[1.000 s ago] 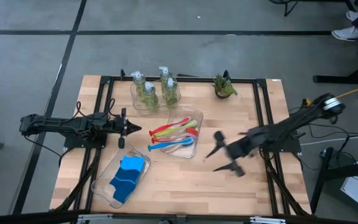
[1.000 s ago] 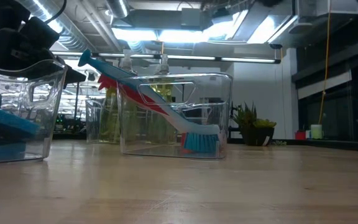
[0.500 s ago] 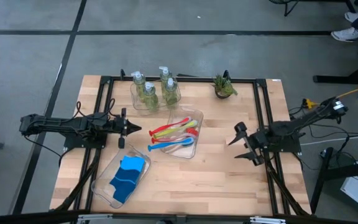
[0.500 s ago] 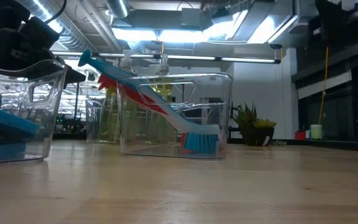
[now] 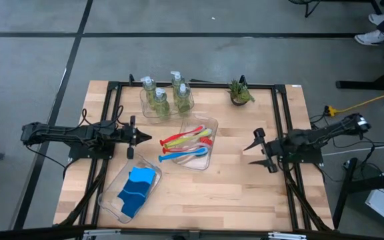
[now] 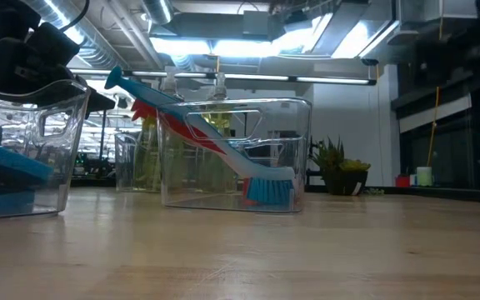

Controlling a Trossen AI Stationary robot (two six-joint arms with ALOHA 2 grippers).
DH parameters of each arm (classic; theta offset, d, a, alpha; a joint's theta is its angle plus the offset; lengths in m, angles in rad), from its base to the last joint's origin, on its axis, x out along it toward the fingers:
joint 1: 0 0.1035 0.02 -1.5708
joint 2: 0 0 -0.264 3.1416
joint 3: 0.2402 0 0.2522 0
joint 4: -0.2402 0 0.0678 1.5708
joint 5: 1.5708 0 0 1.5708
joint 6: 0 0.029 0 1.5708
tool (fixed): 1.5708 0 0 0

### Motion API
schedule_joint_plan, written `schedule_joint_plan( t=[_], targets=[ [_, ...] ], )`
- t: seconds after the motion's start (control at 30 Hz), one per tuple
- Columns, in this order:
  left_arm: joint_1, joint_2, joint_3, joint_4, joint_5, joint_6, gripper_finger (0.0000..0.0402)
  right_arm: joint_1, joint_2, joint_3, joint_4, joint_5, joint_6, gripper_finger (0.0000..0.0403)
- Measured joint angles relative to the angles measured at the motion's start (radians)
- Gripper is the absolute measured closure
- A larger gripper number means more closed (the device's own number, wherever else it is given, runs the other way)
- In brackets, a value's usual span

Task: Pick & Place Kitchen Sink Supplies
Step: Return to Home Position

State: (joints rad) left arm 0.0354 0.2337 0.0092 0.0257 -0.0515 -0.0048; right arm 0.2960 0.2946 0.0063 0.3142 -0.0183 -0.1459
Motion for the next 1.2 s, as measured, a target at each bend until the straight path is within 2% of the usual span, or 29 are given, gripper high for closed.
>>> schedule_joint_plan(
  t=[0.13,0.43,1.2],
  targets=[
    [0.0,0.0,0.0,0.0,0.0,0.0,0.0394,-0.021,0.001,0.0,-0.12,0.0,-0.024,0.0137],
    [0.0,0.0,0.0,0.0,0.0,0.0,0.0395,-0.038,0.002,0.0,-0.24,0.03,-0.068,0.0137],
    [0.0,0.0,0.0,0.0,0.0,0.0,0.0393,-0.038,0.002,0.0,-0.248,0.026,-0.068,0.0137]
  ],
)
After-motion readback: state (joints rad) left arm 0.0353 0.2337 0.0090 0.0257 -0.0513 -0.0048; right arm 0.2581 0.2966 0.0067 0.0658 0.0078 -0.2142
